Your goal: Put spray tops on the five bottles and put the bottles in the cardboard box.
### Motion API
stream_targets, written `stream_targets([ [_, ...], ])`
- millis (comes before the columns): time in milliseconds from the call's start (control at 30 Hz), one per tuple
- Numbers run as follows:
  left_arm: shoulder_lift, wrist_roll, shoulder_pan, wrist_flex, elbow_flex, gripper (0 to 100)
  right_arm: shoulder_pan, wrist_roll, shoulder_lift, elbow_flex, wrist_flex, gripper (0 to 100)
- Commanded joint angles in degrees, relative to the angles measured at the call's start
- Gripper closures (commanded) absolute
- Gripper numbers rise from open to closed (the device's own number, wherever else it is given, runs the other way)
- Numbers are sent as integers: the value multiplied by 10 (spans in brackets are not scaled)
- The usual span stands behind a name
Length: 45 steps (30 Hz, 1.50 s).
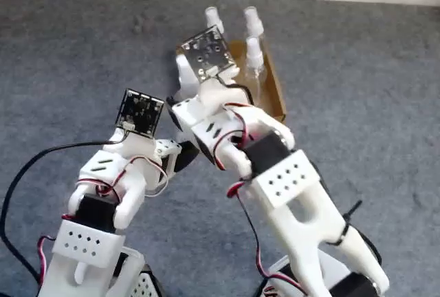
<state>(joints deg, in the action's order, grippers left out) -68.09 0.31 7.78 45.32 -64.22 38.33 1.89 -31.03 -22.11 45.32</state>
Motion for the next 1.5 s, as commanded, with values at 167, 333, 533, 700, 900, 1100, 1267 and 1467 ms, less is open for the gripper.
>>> stream_targets([
  [167,-4,-7,-31,-19,-7,709,-65,26,-28,36,-80,995],
  [333,-4,-4,-124,-38,-19,709,-93,50,51,38,-128,995],
  [533,1,-4,-156,-60,-19,709,-94,53,160,40,-198,995],
  [700,1,-5,-156,-59,-19,709,-108,54,206,40,-231,995],
  [900,1,-5,-153,-60,-20,709,-116,54,219,40,-233,995],
  [1100,1,-5,-153,-60,-20,709,-115,50,222,40,-233,995],
  [1267,1,-5,-153,-58,-20,709,-99,50,222,39,-234,995],
  [1467,1,-5,-153,-58,-20,709,-86,50,223,40,-234,995],
])
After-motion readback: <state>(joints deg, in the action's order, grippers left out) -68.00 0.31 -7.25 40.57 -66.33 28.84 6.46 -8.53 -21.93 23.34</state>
